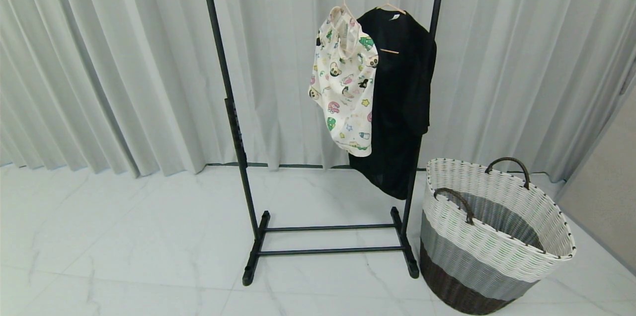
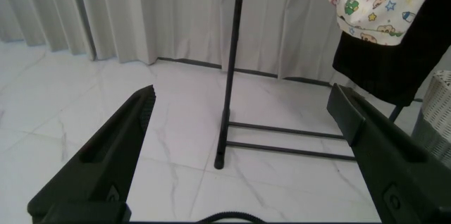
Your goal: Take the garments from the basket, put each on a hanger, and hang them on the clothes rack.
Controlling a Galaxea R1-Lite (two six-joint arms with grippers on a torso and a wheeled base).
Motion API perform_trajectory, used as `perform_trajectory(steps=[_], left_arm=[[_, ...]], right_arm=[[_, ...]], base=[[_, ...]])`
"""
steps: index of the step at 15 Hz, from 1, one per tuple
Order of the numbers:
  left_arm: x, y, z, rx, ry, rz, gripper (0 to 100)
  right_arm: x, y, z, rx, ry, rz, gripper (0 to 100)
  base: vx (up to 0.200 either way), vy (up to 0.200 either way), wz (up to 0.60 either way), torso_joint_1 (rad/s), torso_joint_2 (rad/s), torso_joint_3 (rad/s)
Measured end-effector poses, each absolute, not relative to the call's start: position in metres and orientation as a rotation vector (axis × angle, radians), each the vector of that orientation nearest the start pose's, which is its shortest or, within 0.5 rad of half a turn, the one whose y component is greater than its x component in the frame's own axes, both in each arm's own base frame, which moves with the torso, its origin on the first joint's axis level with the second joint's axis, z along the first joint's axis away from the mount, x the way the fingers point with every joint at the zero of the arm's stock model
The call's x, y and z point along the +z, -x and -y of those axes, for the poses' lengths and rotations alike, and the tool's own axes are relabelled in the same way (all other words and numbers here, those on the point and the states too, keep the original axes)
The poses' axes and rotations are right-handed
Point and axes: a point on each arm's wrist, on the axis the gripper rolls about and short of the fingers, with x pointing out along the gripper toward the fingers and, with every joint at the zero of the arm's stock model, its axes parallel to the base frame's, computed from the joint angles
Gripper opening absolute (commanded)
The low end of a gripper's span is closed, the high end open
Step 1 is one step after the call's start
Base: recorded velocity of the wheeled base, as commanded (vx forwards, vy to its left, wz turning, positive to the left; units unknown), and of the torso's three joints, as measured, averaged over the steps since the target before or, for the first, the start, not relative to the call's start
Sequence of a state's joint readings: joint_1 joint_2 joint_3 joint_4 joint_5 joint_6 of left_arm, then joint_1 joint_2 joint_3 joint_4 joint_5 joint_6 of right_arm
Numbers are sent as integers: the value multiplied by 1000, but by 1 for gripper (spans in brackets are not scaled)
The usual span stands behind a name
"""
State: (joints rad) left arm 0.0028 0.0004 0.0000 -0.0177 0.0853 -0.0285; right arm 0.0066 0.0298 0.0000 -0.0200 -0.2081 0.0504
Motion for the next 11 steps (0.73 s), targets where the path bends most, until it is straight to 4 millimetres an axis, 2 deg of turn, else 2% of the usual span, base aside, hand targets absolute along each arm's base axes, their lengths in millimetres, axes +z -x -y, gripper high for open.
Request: perform_trajectory(steps=[4, 11], left_arm=[[77, 23, -2, 88, 30, 18, 100], [77, 23, -2, 88, 30, 19, 100]], right_arm=[[73, 21, 3, -107, -54, -49, 100], [72, 23, 2, -103, -56, -35, 100]], base=[[0, 0, 0, 0, 0, 0], [0, 0, 0, 0, 0, 0]])
